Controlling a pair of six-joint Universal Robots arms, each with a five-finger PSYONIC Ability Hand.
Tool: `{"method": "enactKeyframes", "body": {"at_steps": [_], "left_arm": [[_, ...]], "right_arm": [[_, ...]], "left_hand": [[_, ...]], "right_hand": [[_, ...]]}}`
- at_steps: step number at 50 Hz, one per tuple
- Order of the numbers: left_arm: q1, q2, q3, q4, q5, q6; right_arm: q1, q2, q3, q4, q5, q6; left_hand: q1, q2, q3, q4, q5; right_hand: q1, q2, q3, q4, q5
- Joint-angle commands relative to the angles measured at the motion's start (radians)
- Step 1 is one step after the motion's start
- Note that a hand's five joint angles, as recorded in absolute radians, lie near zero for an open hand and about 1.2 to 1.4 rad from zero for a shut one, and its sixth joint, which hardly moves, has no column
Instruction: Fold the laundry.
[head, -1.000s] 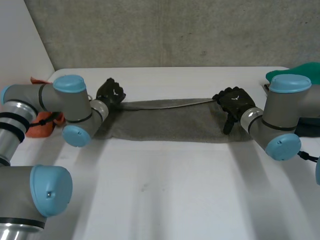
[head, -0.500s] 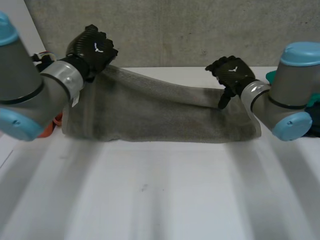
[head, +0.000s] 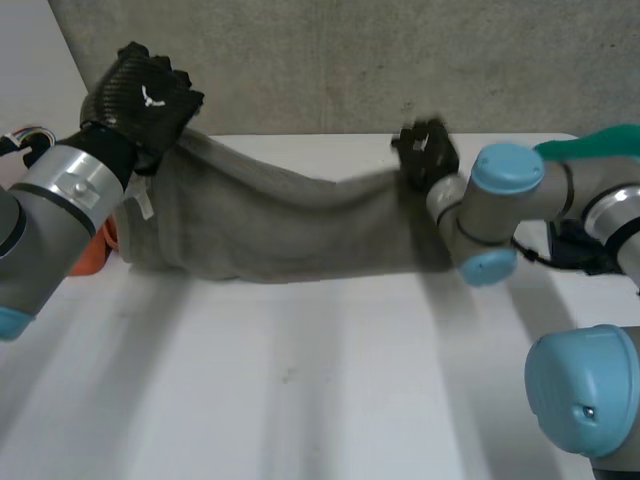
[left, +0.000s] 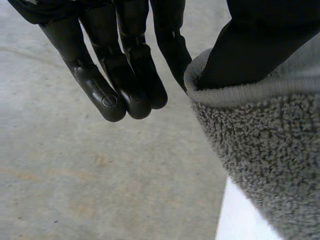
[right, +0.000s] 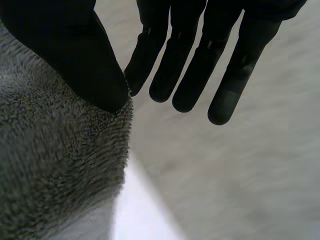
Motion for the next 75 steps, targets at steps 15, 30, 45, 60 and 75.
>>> {"method": "enactKeyframes", "body": {"at_steps": [15, 30, 45, 60, 75], "left_arm": [[0.016, -0.345, 0.558, -0.013, -0.194, -0.276], [0.016, -0.4, 0.159, -0.044, -0.057, -0.199], [0.044, -0.293, 0.079, -0.105, -0.054, -0.136], [0.064, -0.245, 0.048, -0.11, -0.031, -0.181], [0.083, -0.239, 0.056, -0.107, -0.031, -0.182]], "right_arm": [[-0.088, -0.629, 0.7, -0.296, 0.069, 0.27], [-0.105, -0.585, 1.216, -0.126, -0.07, 0.132], [-0.099, -0.762, 1.04, 0.135, -0.041, 0.055], [-0.057, -0.385, 0.497, 0.566, -0.161, -0.387], [-0.047, -0.117, 0.184, 0.587, -0.073, -0.407]], "left_hand": [[0.231, 0.202, 0.21, 0.202, 0.229], [0.231, 0.202, 0.21, 0.202, 0.229], [0.231, 0.202, 0.21, 0.202, 0.229], [0.231, 0.202, 0.21, 0.202, 0.229], [0.231, 0.202, 0.21, 0.202, 0.229]], "right_hand": [[0.256, 0.219, 0.213, 0.204, 0.257], [0.256, 0.219, 0.213, 0.204, 0.257], [-0.807, -0.844, -0.85, -0.859, -0.806], [-0.74, -0.777, -0.783, -0.791, -0.739], [-0.663, -0.701, -0.706, -0.715, -0.662]]}}
